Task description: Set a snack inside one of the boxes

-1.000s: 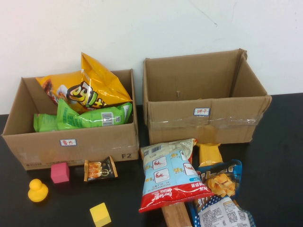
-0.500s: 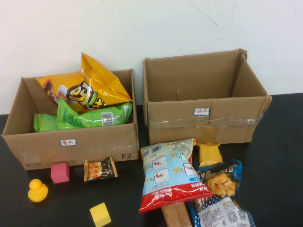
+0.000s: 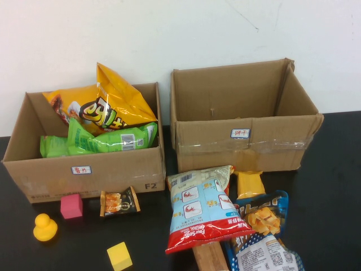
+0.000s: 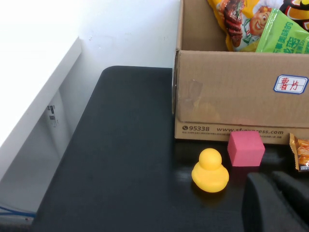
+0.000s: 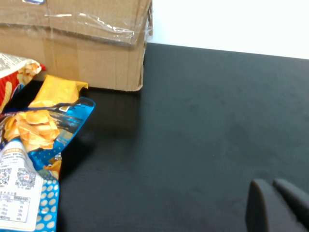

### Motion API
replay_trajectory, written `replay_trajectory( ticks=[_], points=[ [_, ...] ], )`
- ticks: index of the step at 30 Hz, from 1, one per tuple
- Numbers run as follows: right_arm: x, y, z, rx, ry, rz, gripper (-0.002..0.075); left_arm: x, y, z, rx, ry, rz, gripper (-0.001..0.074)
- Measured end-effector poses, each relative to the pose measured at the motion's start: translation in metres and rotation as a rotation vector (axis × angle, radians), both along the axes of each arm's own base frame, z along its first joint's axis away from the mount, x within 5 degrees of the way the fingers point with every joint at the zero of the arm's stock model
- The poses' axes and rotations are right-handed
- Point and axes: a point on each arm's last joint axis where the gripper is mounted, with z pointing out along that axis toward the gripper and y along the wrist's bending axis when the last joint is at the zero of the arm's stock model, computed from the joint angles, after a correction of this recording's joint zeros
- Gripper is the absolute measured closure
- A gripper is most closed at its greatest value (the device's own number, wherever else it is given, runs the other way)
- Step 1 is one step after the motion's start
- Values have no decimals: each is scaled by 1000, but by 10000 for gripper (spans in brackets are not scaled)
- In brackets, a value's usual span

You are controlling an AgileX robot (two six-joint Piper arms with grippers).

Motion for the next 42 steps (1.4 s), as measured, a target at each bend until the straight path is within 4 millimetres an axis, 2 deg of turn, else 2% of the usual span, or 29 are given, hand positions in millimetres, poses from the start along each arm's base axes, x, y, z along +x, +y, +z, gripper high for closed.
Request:
replay_trajectory(
  ticks=[42],
  points=[
    [0, 0, 0, 3, 0, -1, 727, 0, -1, 0, 7, 16, -27, 736]
  ],
)
